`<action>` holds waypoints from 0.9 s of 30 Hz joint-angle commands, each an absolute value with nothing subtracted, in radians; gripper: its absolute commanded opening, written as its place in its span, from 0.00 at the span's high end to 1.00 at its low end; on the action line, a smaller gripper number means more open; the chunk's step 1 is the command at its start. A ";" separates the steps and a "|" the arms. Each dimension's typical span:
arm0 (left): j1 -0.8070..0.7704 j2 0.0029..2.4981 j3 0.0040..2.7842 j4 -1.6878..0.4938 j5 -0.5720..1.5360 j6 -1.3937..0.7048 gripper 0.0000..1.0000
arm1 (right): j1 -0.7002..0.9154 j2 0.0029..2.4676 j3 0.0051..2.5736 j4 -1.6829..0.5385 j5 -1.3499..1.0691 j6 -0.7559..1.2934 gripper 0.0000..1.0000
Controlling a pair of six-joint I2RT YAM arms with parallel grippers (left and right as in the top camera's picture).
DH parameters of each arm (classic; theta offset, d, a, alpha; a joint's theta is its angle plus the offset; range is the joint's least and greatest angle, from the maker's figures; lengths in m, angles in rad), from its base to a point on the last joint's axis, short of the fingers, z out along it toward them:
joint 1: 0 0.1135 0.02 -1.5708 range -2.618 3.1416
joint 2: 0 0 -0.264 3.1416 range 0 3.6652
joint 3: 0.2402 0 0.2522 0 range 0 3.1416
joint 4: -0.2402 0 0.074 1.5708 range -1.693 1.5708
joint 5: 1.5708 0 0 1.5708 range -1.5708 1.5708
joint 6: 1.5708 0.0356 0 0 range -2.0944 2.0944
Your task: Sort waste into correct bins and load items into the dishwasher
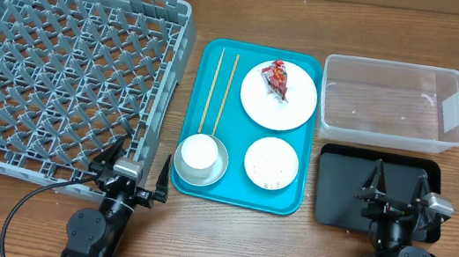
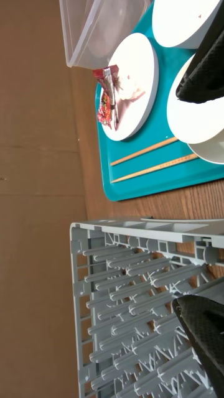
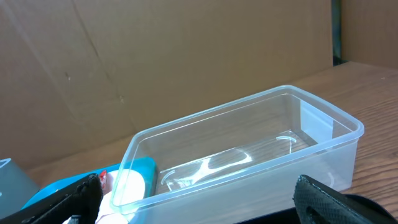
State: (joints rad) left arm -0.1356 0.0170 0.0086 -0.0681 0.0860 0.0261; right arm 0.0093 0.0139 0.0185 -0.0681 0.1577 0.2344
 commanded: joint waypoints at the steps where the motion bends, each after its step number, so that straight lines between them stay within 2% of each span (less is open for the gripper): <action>1: -0.131 0.012 0.006 -0.073 0.040 0.032 0.00 | 0.014 0.005 0.008 -0.061 0.164 0.228 0.00; 22: -0.131 0.012 0.006 -0.078 0.019 0.030 0.00 | 0.014 0.005 0.008 -0.061 0.164 0.228 0.00; 27: -0.131 0.012 0.006 -0.075 0.043 -0.033 0.00 | 0.014 0.006 0.008 -0.065 0.152 0.239 0.00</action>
State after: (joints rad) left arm -0.1356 0.0170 0.0086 -0.0757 0.0246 0.0158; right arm 0.0090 0.0139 0.0185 -0.0685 0.1577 0.2352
